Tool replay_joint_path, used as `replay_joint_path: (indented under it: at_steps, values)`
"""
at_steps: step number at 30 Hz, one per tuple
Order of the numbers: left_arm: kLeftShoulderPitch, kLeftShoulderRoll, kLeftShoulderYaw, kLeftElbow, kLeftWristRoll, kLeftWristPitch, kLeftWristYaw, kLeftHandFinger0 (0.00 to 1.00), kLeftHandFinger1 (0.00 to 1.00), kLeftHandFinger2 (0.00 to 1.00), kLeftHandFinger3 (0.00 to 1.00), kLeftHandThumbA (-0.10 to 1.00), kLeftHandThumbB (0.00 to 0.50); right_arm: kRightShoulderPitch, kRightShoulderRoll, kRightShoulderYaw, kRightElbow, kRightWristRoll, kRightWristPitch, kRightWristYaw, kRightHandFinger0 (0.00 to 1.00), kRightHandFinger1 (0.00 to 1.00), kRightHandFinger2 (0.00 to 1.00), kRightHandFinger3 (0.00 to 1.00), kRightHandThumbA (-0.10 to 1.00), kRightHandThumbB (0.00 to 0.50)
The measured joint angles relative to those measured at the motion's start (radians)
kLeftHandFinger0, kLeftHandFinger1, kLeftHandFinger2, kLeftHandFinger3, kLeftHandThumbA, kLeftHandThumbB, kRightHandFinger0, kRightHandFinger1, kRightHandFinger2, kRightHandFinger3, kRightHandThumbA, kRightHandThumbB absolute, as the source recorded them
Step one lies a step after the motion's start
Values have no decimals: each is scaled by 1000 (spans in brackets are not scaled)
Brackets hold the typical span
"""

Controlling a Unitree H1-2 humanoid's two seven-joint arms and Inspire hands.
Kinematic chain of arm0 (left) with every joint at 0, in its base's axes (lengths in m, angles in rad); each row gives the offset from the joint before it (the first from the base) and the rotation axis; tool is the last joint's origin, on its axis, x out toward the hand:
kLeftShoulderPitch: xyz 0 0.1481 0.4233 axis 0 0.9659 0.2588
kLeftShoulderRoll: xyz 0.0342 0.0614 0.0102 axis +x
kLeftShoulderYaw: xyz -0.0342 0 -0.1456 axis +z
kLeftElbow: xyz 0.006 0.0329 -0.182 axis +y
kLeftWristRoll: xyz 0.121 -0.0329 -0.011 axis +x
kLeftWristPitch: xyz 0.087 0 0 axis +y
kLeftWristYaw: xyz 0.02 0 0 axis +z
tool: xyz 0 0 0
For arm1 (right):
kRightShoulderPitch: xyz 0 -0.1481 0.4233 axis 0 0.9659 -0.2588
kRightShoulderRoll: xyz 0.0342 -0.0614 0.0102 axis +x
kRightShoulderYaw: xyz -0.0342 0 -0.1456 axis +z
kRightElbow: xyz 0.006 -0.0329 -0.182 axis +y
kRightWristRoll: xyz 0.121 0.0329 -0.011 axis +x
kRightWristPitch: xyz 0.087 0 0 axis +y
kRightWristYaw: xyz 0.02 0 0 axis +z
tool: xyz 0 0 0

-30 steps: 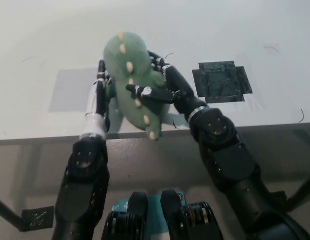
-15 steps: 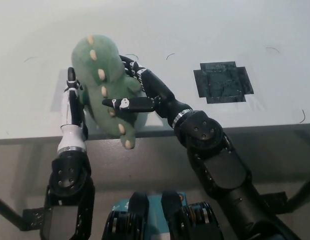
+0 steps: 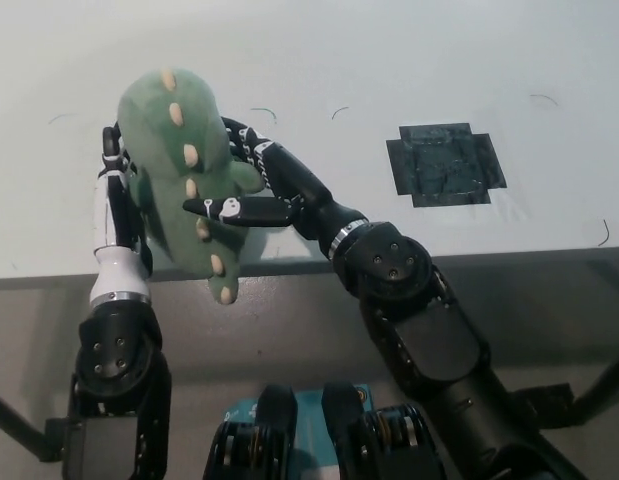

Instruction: Use both hands to pick up a dinasour on the right side and move it to the left side

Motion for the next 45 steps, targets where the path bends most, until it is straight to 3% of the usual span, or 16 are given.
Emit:
replay_joint_path:
  at_steps: [3,6,8,13,15,18,19,23,29,35,38,42,45]
  values:
    - [-15,1,18,38,-15,10,0,1000,1000,1000,1000,1000,161,-35,4,-1,66,-1,0,0,1000,1000,1000,1000,1000,123]
    - [-43,6,31,95,-22,12,0,1000,1000,1000,1000,1000,174,-77,6,-5,139,-2,-3,-1,1000,1000,1000,1000,1000,120]
    - [-60,11,35,125,-27,12,0,1000,1000,1000,1000,1000,179,-99,6,-10,172,-3,-5,-1,1000,1000,1000,1000,1000,143]
    - [-88,18,39,178,-42,12,-1,1000,1000,1000,1000,1000,189,-132,6,-20,240,-4,-16,-3,1000,1000,1000,1000,1000,135]
    - [-95,19,40,191,-50,10,-1,1000,1000,1000,1000,1000,188,-136,6,-22,252,-4,-21,-4,1000,1000,1000,1000,1000,106]
    - [-118,20,48,236,-64,4,-2,1000,1000,1000,1000,1000,184,-145,6,-22,271,-7,-27,-11,1000,1000,1000,1000,1000,117]
    - [-124,21,50,247,-69,3,-3,1000,1000,1000,1000,1000,215,-148,6,-22,274,-8,-27,-14,1000,1000,1000,1000,1000,118]
    - [-156,25,65,299,-95,-10,-12,1000,1000,1000,1000,1000,222,-169,5,-22,306,-16,-36,-25,1000,1000,1000,1000,1000,121]
    - [-201,43,70,375,-118,-34,-34,1000,1000,1000,1000,1000,208,-229,0,-23,391,-27,-64,-36,1000,1000,1000,1000,1000,103]
    - [-230,45,79,432,-144,-53,-53,1000,1000,1000,1000,1000,214,-255,-3,-29,447,-35,-91,-47,1000,1000,1000,1000,1000,141]
    - [-236,47,79,450,-151,-61,-59,1000,1000,1000,1000,1000,204,-259,-3,-40,465,-35,-94,-50,1000,1000,1000,1000,1000,131]
    - [-248,51,79,480,-157,-79,-72,1000,1000,1000,1000,1000,243,-260,-3,-46,470,-39,-96,-55,1000,1000,1000,1000,1000,132]
    - [-249,51,78,486,-162,-89,-78,1000,1000,1000,1000,1000,215,-260,-3,-49,470,-42,-96,-55,1000,1000,1000,1000,1000,120]
